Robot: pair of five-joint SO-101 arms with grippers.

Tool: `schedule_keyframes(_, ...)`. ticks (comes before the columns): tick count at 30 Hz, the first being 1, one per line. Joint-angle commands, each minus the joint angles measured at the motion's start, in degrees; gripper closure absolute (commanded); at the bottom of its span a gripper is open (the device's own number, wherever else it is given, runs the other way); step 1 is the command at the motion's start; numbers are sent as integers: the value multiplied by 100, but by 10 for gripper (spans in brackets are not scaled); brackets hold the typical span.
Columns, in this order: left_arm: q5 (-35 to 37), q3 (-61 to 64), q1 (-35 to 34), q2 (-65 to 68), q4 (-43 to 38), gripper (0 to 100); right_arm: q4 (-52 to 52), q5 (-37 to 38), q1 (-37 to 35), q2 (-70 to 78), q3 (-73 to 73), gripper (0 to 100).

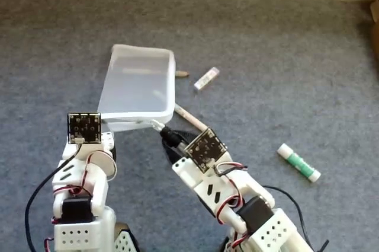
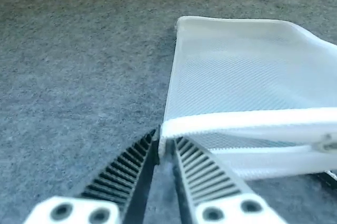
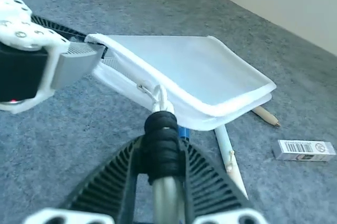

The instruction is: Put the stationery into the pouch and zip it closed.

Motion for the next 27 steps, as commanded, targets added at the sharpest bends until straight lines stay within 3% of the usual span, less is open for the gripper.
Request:
schedule_keyframes(1, 35, -207, -277, -66, -105, 993, 4, 44, 330, -119, -154, 993)
schedule_keyframes(7, 35, -259, -321, -66, -97, 993, 4, 9, 971, -119, -163, 993)
schedule_keyframes(18, 35, -259, -321, -66, -97, 993, -4, 0, 1341, -127, -163, 993)
schedule_keyframes(27, 18, -242, -277, -66, -97, 976, 4, 0, 1130, -127, -163, 993)
